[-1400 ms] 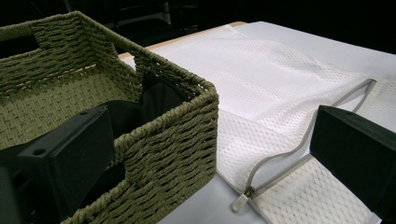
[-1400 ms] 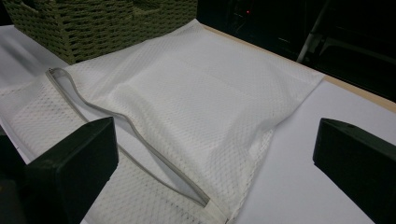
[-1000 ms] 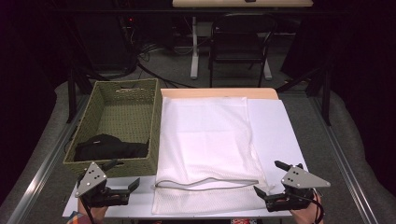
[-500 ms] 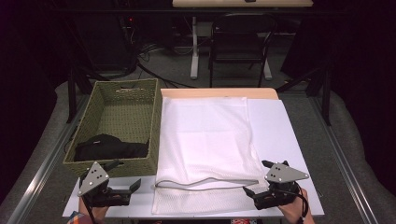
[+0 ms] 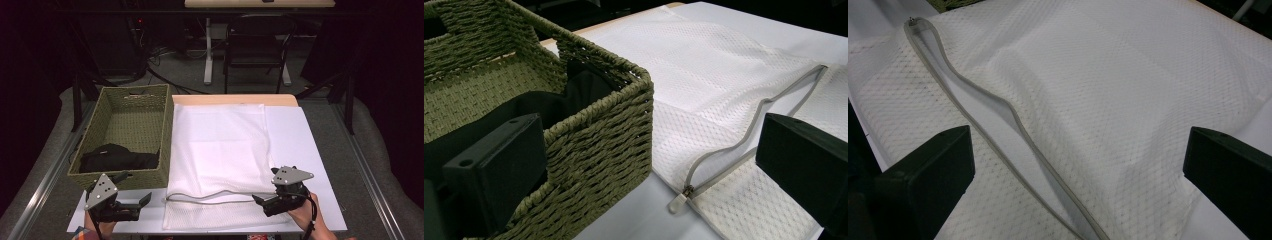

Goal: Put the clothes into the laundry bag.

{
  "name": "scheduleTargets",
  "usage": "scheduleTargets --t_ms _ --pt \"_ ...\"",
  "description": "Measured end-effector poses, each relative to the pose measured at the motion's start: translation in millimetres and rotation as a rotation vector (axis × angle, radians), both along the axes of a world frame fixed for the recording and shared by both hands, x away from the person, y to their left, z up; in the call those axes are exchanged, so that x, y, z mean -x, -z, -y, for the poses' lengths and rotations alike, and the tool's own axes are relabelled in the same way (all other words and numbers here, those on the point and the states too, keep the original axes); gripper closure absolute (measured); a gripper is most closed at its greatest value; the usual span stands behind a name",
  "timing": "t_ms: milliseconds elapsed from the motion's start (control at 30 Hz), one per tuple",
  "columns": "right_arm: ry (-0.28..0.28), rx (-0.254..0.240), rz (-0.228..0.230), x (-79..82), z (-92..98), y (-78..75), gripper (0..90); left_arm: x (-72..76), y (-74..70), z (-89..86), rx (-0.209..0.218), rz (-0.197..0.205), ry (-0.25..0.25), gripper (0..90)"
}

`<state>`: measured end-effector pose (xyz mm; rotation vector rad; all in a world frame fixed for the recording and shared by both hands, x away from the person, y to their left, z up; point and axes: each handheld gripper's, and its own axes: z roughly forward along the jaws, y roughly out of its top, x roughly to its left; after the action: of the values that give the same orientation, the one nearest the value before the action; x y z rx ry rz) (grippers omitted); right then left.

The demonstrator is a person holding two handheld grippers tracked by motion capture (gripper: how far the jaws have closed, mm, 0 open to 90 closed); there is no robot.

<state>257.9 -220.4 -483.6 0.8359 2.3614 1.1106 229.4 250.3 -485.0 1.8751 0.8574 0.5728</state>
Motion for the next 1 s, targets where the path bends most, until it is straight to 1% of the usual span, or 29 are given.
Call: scheduleTargets --t_ms 267,433,567,667,800,1000 --pt "-0.017 0.023 -0.039 -14.1 -11.0 6.3 0.0 -1.2 0.9 -0.3 -0.006 -0.008 0.003 0.0" --pt "-0.035 0.031 -0.057 -23.2 -21.1 8.5 0.0 -1.2 1.1 -0.6 -0.002 -0.01 0.003 0.0" --pt "-0.055 0.05 -0.063 -30.5 -31.1 11.5 0.0 -1.0 1.0 -0.7 -0.006 -0.009 0.008 0.0" --pt "-0.066 0.064 -0.071 -35.5 -37.7 15.5 0.0 -1.1 1.1 -0.9 -0.011 -0.009 0.006 0.0" --pt "-0.083 0.083 -0.095 -41.8 -45.8 21.9 0.0 -1.4 1.3 -1.4 -0.011 -0.01 -0.001 0.0" --pt "-0.103 0.102 -0.121 -51.2 -57.2 29.4 0.0 -0.8 0.7 -1.2 -0.011 -0.01 0.001 0.0"
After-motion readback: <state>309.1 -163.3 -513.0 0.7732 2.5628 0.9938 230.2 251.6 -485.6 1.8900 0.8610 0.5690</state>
